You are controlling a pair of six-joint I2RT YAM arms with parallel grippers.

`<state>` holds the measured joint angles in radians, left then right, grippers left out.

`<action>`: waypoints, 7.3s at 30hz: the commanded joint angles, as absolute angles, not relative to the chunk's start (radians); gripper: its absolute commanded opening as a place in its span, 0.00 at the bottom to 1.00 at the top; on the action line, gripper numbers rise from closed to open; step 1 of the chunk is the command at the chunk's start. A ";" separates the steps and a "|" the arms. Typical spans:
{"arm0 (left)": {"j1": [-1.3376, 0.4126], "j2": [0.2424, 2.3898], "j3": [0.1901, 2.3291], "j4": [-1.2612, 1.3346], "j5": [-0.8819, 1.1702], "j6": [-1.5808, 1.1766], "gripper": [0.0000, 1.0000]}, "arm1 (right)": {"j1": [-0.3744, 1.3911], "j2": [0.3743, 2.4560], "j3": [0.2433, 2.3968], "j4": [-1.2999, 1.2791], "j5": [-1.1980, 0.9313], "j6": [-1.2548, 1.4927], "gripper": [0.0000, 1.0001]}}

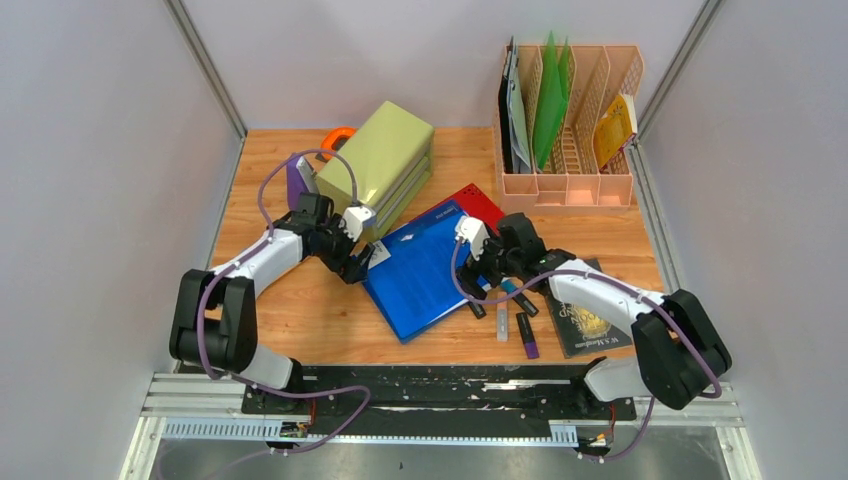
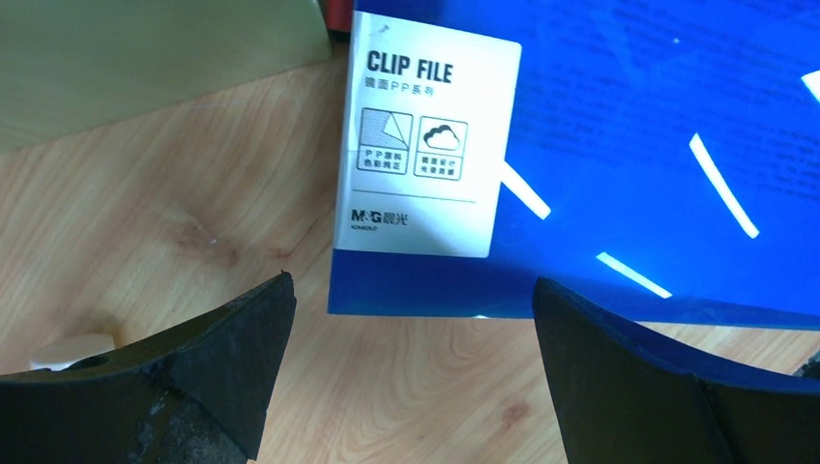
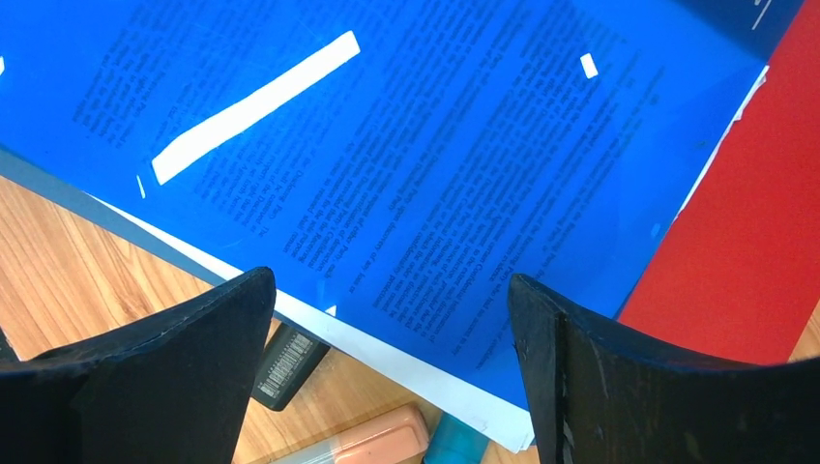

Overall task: Organize the desk
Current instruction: Pick up the folder from the center of the board.

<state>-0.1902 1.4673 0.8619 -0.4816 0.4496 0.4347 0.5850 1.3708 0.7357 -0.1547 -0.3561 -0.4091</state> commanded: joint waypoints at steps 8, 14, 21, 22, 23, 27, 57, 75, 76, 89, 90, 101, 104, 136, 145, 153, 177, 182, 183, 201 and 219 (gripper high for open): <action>-0.166 1.574 0.889 -0.380 0.590 0.388 1.00 | 0.645 1.423 0.715 -0.070 -0.285 -0.453 0.90; -0.166 1.574 0.887 -0.398 0.676 0.382 1.00 | 0.649 1.425 0.712 -0.067 -0.265 -0.462 0.90; -0.155 1.538 0.889 -0.463 0.778 0.407 0.92 | 0.649 1.422 0.716 -0.072 -0.256 -0.461 0.90; -0.153 1.528 0.890 -0.469 0.785 0.409 0.91 | 0.649 1.421 0.718 -0.071 -0.254 -0.461 0.90; -0.148 1.523 0.890 -0.478 0.795 0.411 0.88 | 0.649 1.419 0.718 -0.073 -0.251 -0.461 0.89; -0.129 1.495 0.892 -0.495 0.808 0.414 0.78 | 0.649 1.406 0.719 -0.075 -0.240 -0.463 0.89; -0.118 1.612 0.899 -0.510 0.771 0.434 1.00 | 0.649 1.453 0.696 -0.054 -0.172 -0.501 0.85; -0.118 1.641 0.915 -0.532 0.925 0.451 0.78 | 0.650 1.477 0.703 -0.050 -0.159 -0.487 0.82; -0.118 1.641 0.916 -0.532 0.926 0.451 0.78 | 0.650 1.476 0.703 -0.051 -0.160 -0.487 0.82; -0.118 1.654 0.921 -0.532 0.923 0.446 0.50 | 0.650 1.469 0.707 -0.052 -0.153 -0.490 0.82; -0.118 1.655 0.922 -0.533 0.923 0.446 0.47 | 0.650 1.467 0.707 -0.052 -0.152 -0.491 0.82; -0.118 1.680 0.942 -0.570 0.924 0.472 0.19 | 0.649 1.426 0.709 -0.052 -0.131 -0.497 0.81; -0.118 1.686 0.960 -0.602 0.924 0.490 0.08 | 0.649 1.398 0.715 -0.061 -0.120 -0.494 0.82; -0.123 1.218 1.515 -1.104 0.858 0.520 0.00 | 0.555 1.188 1.378 -0.636 -0.327 -0.570 0.87; -0.185 1.183 1.509 -0.990 0.877 0.516 0.00 | 0.563 1.248 1.444 -0.740 -0.494 -0.615 0.89; -0.273 1.143 1.479 -0.988 0.897 0.546 0.00 | 0.576 1.340 1.496 -0.817 -0.619 -0.658 0.93; -0.321 1.154 1.497 -1.028 0.858 0.618 0.05 | 0.662 1.396 1.591 -1.019 -0.630 -0.711 0.00; -0.346 1.195 1.552 -1.078 0.821 0.670 0.62 | 0.688 1.380 1.673 -1.058 -0.588 -0.720 0.00; -0.365 1.206 1.575 -1.089 0.797 0.677 0.68 | 0.692 1.385 1.684 -1.064 -0.575 -0.724 0.00; -0.511 1.376 1.668 -1.202 0.698 0.823 0.68 | 0.784 1.414 1.680 -0.990 -0.308 -0.765 0.00; -0.512 1.329 1.613 -1.036 0.605 0.656 0.00 | 0.757 1.423 1.699 -0.856 -0.161 -0.565 0.49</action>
